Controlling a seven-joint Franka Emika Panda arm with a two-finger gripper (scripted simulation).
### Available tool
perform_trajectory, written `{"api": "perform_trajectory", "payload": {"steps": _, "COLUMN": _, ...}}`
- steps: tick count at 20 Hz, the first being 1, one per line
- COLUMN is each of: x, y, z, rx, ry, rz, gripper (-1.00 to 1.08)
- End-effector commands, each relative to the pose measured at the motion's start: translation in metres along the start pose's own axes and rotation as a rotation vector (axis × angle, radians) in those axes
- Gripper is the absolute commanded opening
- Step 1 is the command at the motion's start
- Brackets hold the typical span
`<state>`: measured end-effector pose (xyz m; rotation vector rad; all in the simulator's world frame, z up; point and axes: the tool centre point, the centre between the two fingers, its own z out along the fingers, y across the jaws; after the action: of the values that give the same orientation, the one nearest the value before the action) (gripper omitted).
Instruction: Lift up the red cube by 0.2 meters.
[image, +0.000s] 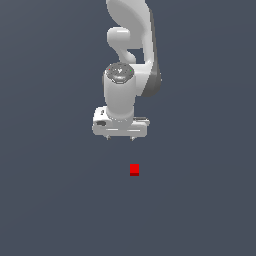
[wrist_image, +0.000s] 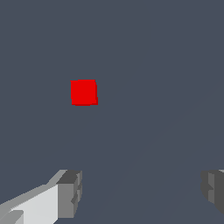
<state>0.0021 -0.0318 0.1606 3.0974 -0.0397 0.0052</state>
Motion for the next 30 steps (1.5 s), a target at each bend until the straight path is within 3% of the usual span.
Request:
{"api": "perform_trajectory", "payload": {"steps": 1, "x": 0.0, "y": 0.0, "z": 0.0, "rx": 0.0, "ry": 0.0, "rz": 0.0, "gripper": 1.0}}
{"api": "perform_trajectory", "payload": {"steps": 11, "x": 0.011, "y": -0.01, "z": 0.021, "rx": 0.007, "ry": 0.0, "rz": -0.007, "gripper": 1.0}}
{"api": "perform_trajectory", "payload": {"steps": 30, "x": 0.07, "y": -0.061, "z": 0.125, "rx": 0.04, "ry": -0.003, "rz": -0.043, "gripper": 1.0}}
